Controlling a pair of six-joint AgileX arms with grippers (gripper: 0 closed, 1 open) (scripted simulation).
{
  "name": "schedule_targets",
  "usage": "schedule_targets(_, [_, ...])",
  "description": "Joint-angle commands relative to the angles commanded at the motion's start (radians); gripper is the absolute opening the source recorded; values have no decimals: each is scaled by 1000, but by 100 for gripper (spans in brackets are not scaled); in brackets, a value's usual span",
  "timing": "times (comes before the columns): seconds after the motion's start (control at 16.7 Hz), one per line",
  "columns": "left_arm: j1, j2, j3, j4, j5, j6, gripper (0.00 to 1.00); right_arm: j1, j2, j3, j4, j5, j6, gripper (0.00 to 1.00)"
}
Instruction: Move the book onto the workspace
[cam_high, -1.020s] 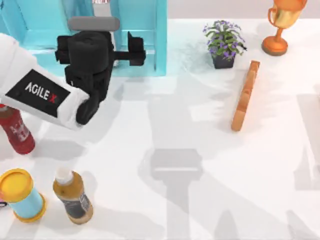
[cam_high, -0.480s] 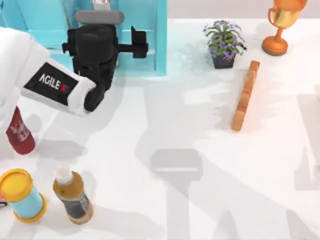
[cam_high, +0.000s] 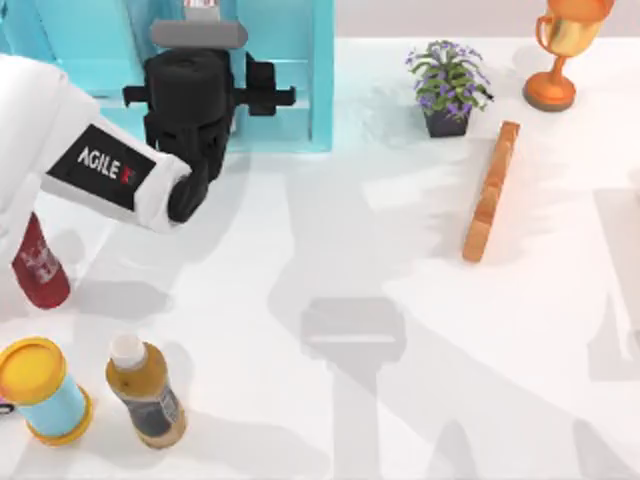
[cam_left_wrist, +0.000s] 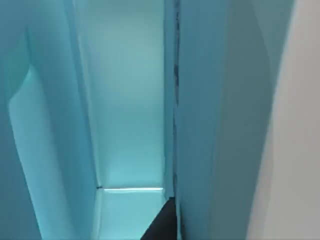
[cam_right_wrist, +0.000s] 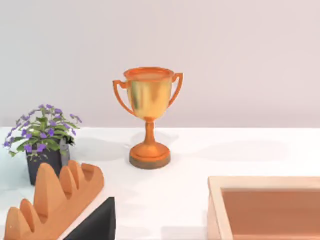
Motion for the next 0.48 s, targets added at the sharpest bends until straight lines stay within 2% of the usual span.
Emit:
schedule_targets(0.36, [0,0,0,0,0,0,2,0,0,0,0,0,0,100])
schedule_targets(0.48, [0,0,0,0,0,0,0,0,0,0,0,0,0,100])
